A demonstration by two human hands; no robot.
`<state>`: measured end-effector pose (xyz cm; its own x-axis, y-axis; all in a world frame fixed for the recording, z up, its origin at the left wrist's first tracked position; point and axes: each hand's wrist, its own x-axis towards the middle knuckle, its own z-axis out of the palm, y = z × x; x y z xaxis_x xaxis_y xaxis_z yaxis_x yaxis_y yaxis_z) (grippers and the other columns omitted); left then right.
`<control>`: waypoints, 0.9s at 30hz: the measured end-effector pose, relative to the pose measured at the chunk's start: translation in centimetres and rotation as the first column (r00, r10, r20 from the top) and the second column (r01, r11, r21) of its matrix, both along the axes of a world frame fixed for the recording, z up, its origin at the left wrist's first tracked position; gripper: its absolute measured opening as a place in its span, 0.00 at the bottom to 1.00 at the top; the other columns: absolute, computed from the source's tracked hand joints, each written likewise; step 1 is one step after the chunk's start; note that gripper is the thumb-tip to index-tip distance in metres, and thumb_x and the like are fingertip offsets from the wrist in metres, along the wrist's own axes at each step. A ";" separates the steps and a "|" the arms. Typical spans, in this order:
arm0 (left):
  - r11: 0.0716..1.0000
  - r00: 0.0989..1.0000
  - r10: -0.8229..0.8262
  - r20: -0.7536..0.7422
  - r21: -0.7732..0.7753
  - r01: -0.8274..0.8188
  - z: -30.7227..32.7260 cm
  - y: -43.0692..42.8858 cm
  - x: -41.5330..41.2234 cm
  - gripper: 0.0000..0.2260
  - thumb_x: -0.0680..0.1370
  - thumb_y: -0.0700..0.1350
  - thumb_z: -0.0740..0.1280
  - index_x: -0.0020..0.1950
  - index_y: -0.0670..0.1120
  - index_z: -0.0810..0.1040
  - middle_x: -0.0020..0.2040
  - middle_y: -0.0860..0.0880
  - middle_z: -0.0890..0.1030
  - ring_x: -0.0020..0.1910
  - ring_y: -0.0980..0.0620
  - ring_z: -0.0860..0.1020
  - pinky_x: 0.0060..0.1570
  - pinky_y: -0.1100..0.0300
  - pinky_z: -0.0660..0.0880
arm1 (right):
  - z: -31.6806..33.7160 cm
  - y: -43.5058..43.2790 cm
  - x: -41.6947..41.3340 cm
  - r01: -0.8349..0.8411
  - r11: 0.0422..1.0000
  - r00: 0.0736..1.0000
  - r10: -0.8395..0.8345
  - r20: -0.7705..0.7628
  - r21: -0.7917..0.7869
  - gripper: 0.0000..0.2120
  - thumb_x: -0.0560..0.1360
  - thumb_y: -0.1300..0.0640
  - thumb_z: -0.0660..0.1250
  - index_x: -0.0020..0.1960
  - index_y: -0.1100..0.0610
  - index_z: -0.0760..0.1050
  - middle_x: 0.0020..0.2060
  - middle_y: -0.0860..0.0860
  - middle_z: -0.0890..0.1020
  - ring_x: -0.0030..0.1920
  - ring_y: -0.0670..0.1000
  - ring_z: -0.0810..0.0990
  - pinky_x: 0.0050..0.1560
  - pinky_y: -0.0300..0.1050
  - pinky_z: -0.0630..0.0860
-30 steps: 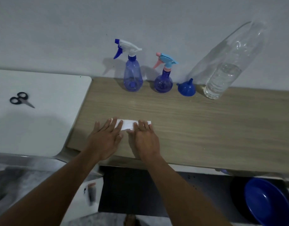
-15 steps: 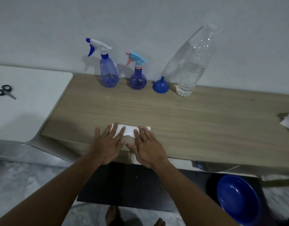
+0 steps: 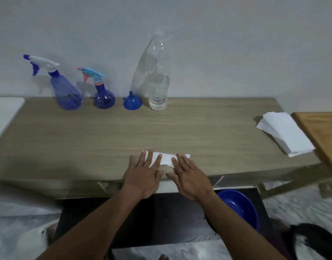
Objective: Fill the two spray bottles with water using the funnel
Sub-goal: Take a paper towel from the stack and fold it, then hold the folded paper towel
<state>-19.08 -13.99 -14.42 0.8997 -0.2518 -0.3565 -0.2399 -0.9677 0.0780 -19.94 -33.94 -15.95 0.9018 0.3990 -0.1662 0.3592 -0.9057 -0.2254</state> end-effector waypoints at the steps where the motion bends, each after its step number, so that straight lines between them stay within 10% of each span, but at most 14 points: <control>1: 1.000 1.000 -0.017 -0.009 0.017 0.017 -0.1 -1.0 -0.1 0.28 0.83 0.60 0.41 0.81 0.54 0.39 0.82 0.47 0.40 0.81 0.45 0.40 0.76 0.39 0.39 | 0.0 -1.0 -0.4 0.008 1.000 1.000 -0.008 0.002 0.000 0.45 0.77 0.33 0.27 0.82 0.59 0.52 0.81 0.58 0.55 0.82 0.56 0.49 0.78 0.45 0.40; 5: 0.997 0.996 -0.067 0.054 0.053 0.064 -0.4 -3.6 -0.9 0.35 0.77 0.64 0.34 0.82 0.53 0.48 0.82 0.43 0.50 0.81 0.41 0.50 0.76 0.39 0.44 | 1.0 -3.3 -2.0 0.057 0.996 0.998 -0.055 -0.027 0.068 0.40 0.80 0.34 0.36 0.82 0.58 0.53 0.81 0.55 0.53 0.82 0.53 0.48 0.76 0.42 0.37; 8: 0.981 0.972 -0.175 0.155 0.115 0.158 -0.4 -3.6 -1.8 0.29 0.79 0.61 0.59 0.78 0.49 0.66 0.75 0.39 0.70 0.73 0.38 0.70 0.72 0.39 0.60 | 1.3 -4.5 -3.2 0.053 0.998 0.998 -0.052 -0.031 0.037 0.32 0.83 0.39 0.55 0.81 0.56 0.57 0.80 0.50 0.56 0.81 0.51 0.53 0.76 0.47 0.59; 11: 0.949 0.934 -0.292 0.208 0.184 0.256 0.5 -3.2 -2.2 0.28 0.67 0.42 0.76 0.67 0.48 0.79 0.62 0.41 0.82 0.57 0.43 0.82 0.61 0.46 0.75 | 0.6 -5.0 -3.9 0.097 0.995 0.993 -0.096 0.075 -0.012 0.26 0.68 0.59 0.79 0.65 0.55 0.80 0.65 0.53 0.81 0.63 0.53 0.82 0.48 0.48 0.84; 14: 0.937 0.922 -0.327 0.209 0.196 0.288 2.0 -2.6 -1.6 0.14 0.74 0.41 0.68 0.58 0.52 0.81 0.53 0.48 0.84 0.50 0.45 0.83 0.57 0.52 0.73 | 2.0 -4.3 -4.1 0.146 0.988 0.987 -0.143 0.073 -0.049 0.16 0.71 0.65 0.71 0.58 0.57 0.81 0.54 0.54 0.84 0.51 0.58 0.83 0.41 0.51 0.80; 20: 0.829 1.000 0.009 -0.008 -0.559 -0.012 6.9 -2.1 1.4 0.03 0.76 0.52 0.71 0.44 0.57 0.85 0.37 0.55 0.83 0.39 0.54 0.81 0.43 0.58 0.76 | 7.2 -5.4 -5.0 0.522 0.774 0.845 -0.528 -0.089 0.360 0.08 0.78 0.56 0.66 0.55 0.50 0.81 0.45 0.46 0.85 0.44 0.46 0.82 0.44 0.37 0.76; 27: 0.599 0.990 -0.120 -0.074 -0.800 0.013 13.8 -5.4 3.9 0.03 0.75 0.45 0.75 0.41 0.51 0.85 0.34 0.54 0.82 0.33 0.58 0.76 0.38 0.60 0.73 | 15.7 -8.1 -8.2 0.630 0.545 0.743 -0.631 -0.223 0.554 0.09 0.79 0.58 0.69 0.57 0.51 0.84 0.44 0.47 0.86 0.46 0.46 0.84 0.49 0.42 0.80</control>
<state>-15.21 -19.43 -0.59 0.8372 -0.5414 -0.0771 -0.2393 -0.4894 0.8386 -28.17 -42.04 -0.26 0.9588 -0.2603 -0.1135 -0.2521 -0.5958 -0.7625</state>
